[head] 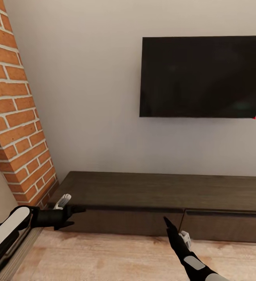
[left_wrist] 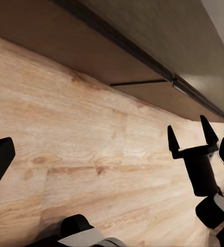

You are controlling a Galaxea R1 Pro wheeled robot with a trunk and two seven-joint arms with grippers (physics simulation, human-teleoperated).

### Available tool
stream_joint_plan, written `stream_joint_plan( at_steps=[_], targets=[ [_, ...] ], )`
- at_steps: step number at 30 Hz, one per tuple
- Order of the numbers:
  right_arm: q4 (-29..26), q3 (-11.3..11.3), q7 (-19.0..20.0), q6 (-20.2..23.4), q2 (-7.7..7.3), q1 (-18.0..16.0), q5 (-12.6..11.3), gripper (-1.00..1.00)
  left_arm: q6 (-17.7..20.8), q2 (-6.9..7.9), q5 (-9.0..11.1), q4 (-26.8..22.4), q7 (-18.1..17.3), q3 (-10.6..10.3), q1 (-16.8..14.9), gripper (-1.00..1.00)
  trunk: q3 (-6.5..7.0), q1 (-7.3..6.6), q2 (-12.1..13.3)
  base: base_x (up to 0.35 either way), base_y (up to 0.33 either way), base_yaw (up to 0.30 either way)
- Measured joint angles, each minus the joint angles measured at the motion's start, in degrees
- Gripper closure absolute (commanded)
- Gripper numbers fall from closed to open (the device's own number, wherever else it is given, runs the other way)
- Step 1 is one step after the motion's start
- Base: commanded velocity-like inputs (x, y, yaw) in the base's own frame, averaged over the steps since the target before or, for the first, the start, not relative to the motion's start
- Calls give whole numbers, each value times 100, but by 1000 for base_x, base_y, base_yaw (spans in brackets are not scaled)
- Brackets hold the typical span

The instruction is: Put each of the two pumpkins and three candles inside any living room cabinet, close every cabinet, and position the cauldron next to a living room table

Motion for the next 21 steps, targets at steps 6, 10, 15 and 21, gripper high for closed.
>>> stream_joint_plan(
  at_steps=[6,10,15,21],
  targets=[
    [-3,-7,90,128,32,0,-110,-100,0,16,85,-147,0,-23,1,-100,-108,132,-241,0,0,0],
    [-5,-44,108,125,28,0,-213,-100,0,13,95,-167,0,-36,6,-100,-180,220,-401,0,0,0],
    [-12,-403,187,143,18,0,-885,-100,0,18,158,-177,-16,-31,4,-100,-269,330,-602,0,0,0],
    [-18,-495,280,167,14,0,-1056,-100,-2,32,661,-391,-151,-47,7,-100,-377,461,-842,0,0,0]
  ],
)
